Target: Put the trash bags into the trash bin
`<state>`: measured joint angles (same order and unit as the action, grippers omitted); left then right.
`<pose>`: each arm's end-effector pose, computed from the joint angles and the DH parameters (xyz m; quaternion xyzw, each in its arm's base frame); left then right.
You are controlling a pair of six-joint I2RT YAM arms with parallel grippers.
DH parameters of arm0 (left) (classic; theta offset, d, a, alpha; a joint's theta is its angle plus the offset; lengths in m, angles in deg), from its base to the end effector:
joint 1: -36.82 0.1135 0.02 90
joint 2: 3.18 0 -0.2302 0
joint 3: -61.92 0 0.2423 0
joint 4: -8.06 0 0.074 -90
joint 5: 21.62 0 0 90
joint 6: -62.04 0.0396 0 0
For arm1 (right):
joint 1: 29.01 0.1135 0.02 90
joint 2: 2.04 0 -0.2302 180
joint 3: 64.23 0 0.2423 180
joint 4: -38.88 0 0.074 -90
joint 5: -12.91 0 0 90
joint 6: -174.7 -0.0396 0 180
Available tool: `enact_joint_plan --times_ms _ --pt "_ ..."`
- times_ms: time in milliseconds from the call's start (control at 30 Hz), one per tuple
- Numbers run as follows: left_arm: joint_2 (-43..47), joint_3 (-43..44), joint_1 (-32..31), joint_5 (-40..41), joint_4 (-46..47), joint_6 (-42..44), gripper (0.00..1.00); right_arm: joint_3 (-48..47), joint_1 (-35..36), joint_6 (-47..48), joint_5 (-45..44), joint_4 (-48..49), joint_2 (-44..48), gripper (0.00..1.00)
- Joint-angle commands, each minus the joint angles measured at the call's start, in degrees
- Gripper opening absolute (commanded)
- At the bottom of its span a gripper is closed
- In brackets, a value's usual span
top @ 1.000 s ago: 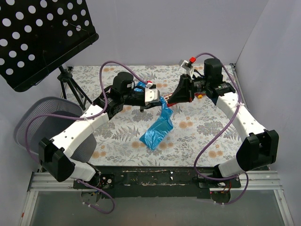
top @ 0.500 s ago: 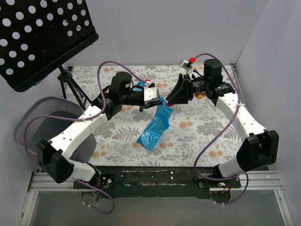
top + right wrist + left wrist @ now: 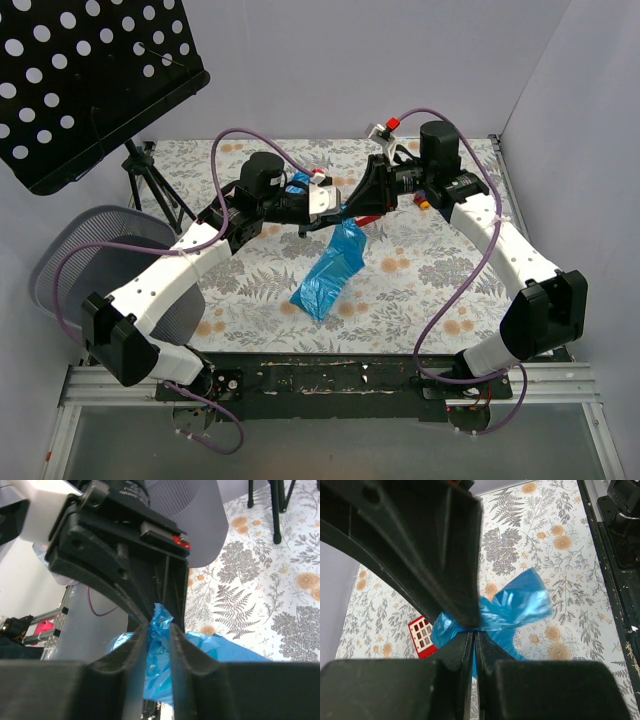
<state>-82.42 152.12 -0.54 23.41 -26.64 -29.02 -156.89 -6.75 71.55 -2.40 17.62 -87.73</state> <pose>0.2281 -0.2093 0.3446 0.4397 0.6702 -0.4686 0.3715 0.2864 0.1585 0.3516 -0.4209 0.5962 0.6046 0.3191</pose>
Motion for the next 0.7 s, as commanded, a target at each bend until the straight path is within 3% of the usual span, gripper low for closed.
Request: enact_joint_plan --times_ms 0,100,133,200,233,400,500,567,667 --pt "0.23 2.19 -0.34 1.20 0.23 -0.34 0.00 -1.66 0.24 2.06 -1.74 -0.72 -0.18 0.19" --pt "1.02 1.67 -0.43 1.99 0.15 -0.79 0.00 -1.31 -0.11 3.39 -3.15 -2.30 0.52 0.08" --pt "1.45 1.32 -0.34 2.43 0.14 -0.70 0.00 -1.30 -0.29 3.39 -3.68 -2.40 0.70 0.10" --pt "2.33 0.53 -0.43 3.74 0.41 -0.43 0.00 -1.22 -0.99 3.22 -5.08 -3.45 1.22 0.30" --pt "2.86 0.09 -0.34 4.01 0.41 -0.35 0.00 -1.04 -1.34 3.13 -5.09 -3.37 1.58 0.35" --pt "3.39 -0.80 -0.43 3.58 0.50 -0.61 0.00 0.27 -1.70 1.90 -2.72 -1.44 2.19 0.35" --pt "3.04 -0.88 -0.43 3.75 1.55 -1.84 0.00 0.63 -1.69 1.81 -1.93 -1.08 2.02 0.26" --pt "2.95 -0.71 -0.34 4.10 1.99 -2.28 0.00 0.54 -1.69 2.25 -1.22 -0.99 2.11 0.03" --pt "3.13 -0.97 -0.34 4.36 2.17 -2.37 0.00 0.37 -1.69 2.34 -1.57 -0.90 2.37 0.01"
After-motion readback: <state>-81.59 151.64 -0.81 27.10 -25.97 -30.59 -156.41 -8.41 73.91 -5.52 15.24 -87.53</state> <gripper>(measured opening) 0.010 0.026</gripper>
